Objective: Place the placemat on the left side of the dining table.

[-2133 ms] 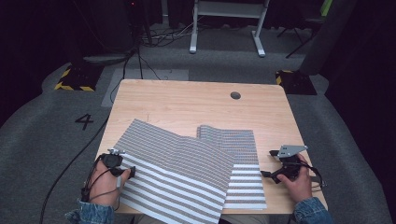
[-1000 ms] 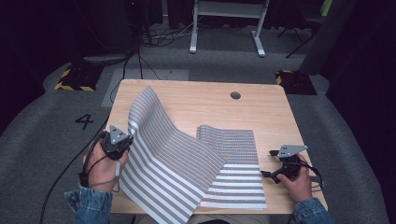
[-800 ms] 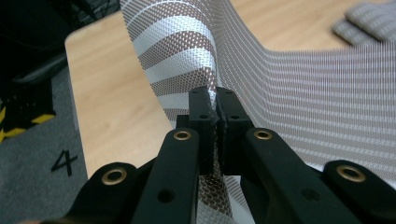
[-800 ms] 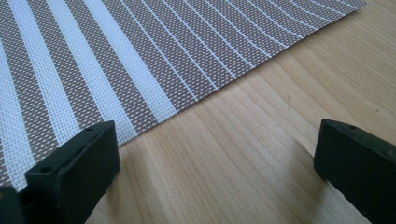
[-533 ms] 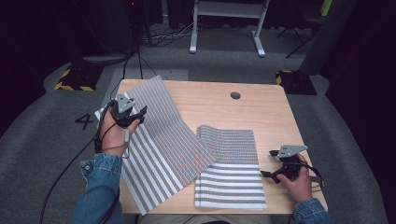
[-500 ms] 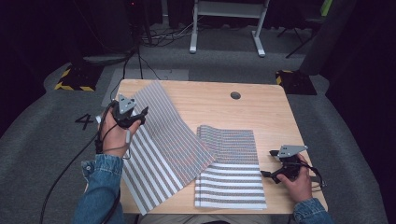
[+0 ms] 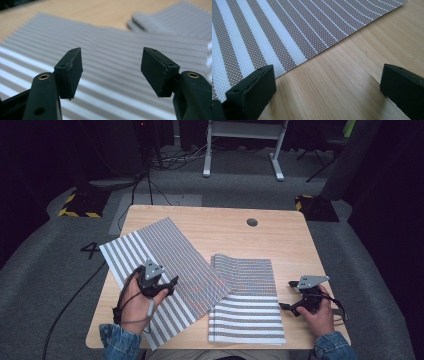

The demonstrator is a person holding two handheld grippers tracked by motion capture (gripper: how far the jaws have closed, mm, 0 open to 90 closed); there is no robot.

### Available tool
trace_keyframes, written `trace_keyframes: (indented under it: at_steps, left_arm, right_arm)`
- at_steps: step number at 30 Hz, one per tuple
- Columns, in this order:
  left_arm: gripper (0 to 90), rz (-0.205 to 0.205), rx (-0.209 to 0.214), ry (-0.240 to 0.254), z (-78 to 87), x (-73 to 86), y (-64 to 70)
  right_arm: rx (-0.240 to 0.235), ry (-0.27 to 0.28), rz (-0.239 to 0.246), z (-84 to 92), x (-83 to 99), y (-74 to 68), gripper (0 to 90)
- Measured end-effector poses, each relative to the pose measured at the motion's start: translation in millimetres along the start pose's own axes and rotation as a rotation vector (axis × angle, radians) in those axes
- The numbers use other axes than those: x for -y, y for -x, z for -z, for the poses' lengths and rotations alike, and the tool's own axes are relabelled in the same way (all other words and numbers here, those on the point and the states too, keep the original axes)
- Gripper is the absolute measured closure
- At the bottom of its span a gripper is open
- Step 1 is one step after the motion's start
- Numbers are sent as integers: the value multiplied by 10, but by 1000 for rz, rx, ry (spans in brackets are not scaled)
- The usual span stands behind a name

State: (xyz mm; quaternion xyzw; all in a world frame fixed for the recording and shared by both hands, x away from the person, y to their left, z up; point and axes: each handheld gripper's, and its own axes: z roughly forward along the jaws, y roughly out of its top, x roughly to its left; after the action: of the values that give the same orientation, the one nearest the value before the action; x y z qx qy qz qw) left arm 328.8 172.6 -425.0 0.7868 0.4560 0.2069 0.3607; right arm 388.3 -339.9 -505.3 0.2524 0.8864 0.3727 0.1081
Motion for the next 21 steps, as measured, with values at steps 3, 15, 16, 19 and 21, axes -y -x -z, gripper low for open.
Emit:
trace_keyframes:
  at_steps: [3, 15, 16, 19, 21]
  left_arm:
    - [337, -18, 2, -101, -30, 126, 94]
    - [306, -20, 30, -308, -163, 451, 247]
    - [306, -34, 26, -312, -183, 463, 244]
    - [294, -17, 25, -354, -240, 510, 257]
    - [293, -12, 27, -353, -242, 514, 256]
  right_arm:
    - [0, 2, -1, -2, 1, -1, 5]
    - [0, 0, 0, 1, 1, -1, 5]
    - [1, 1, -1, 0, 1, -2, 5]
    - [0, 0, 0, 1, 1, -1, 5]
    - [1, 2, -1, -1, 1, -2, 5]
